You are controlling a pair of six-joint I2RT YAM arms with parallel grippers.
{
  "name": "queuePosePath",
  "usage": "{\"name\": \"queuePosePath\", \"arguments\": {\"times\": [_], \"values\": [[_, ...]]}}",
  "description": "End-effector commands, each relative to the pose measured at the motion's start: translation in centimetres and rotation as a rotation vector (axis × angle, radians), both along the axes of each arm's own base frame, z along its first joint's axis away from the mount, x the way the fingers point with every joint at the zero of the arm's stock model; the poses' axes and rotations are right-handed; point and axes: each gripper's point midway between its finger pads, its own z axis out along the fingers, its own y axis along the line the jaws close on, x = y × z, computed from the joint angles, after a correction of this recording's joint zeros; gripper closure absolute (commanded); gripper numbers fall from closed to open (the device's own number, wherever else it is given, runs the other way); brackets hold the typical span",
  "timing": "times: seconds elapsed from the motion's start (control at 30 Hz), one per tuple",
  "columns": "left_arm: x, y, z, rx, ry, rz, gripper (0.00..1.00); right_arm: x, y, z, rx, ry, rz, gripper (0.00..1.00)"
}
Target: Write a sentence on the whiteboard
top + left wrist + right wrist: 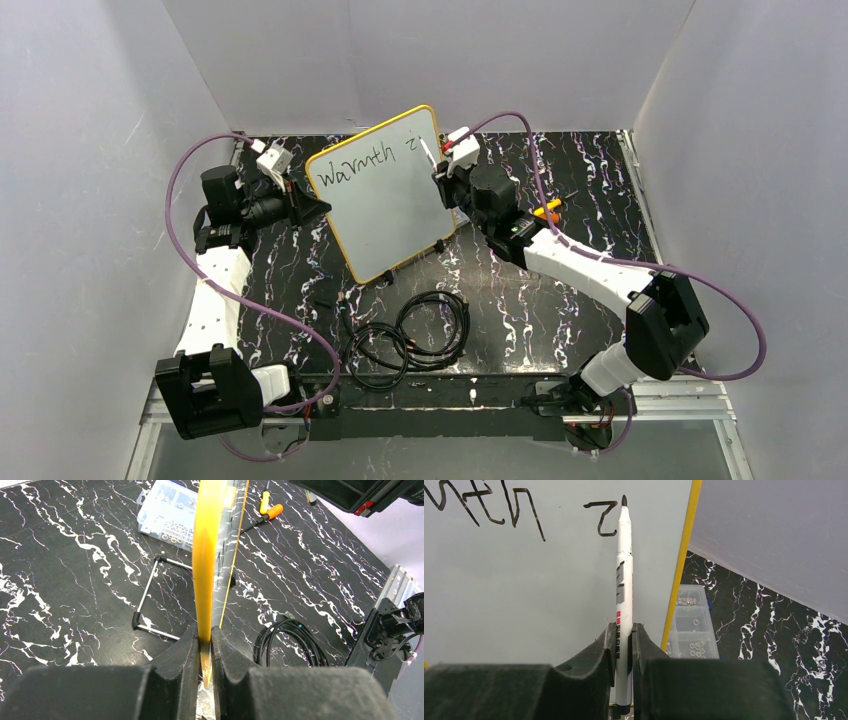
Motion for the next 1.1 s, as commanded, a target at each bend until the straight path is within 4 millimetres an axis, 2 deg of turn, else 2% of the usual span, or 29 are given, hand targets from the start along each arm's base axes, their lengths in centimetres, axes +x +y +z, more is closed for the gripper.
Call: {"name": "queuePosePath", "arguments": {"times": [0.0, 0.2, 0.43, 0.83, 0.97, 1.07], "values": [[-1.4, -0.7, -0.3, -0.018, 0.044, -0.027, 1.00, 0.7, 0.3, 2.3, 0.037, -0.056, -0.012, 0.99], [-1.3, -0.7, -0.2, -0.018, 0.042, -0.028, 1.00, 1.4, 0.6, 2.2, 0.015, -0.055, -0.019, 0.99], [-1.3, -0.7, -0.2, -0.018, 0.042, -0.028, 1.00, 1.8, 0.7, 1.0, -0.013, -0.033, -0.031, 0.99], [-1.4, -0.7, -0.2, -0.020, 0.042, -0.031, 1.00, 0.5, 0.1, -3.4, -0.043, 0.058, -0.017, 0.99], [-1.3, -0.7, -0.2, -0.020, 0.042, -0.030, 1.00, 0.4, 0.0, -3.6, -0.041, 0.061, -0.019, 0.99], [-1.4, -0.8, -0.1, -0.020, 0.042, -0.031, 1.00, 0.5, 0.0, -2.8, -0.030, 0.046, -0.022, 0.99]]}}
